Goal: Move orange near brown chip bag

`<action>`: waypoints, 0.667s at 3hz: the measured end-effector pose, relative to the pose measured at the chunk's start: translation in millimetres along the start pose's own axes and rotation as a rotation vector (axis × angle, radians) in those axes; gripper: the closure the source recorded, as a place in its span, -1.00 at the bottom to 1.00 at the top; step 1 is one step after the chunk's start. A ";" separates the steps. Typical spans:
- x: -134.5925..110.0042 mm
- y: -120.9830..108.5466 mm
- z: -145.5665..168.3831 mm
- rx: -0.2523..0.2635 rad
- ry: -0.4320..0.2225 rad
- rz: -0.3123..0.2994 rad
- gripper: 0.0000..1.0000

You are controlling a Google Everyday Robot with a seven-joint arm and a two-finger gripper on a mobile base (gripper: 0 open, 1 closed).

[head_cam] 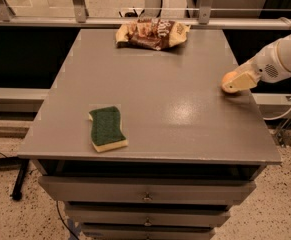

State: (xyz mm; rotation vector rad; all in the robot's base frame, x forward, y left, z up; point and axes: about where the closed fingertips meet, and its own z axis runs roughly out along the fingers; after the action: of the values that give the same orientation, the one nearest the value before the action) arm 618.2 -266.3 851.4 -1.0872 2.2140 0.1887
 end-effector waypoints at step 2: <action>-16.9 -7.0 -12.2 0.029 -0.043 -0.012 1.00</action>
Offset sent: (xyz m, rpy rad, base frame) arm 0.0122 -0.0007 0.0422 0.0268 -0.0971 -0.0060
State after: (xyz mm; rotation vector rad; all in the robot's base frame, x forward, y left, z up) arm 624.9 -264.6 872.3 -1.0710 2.1648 0.1723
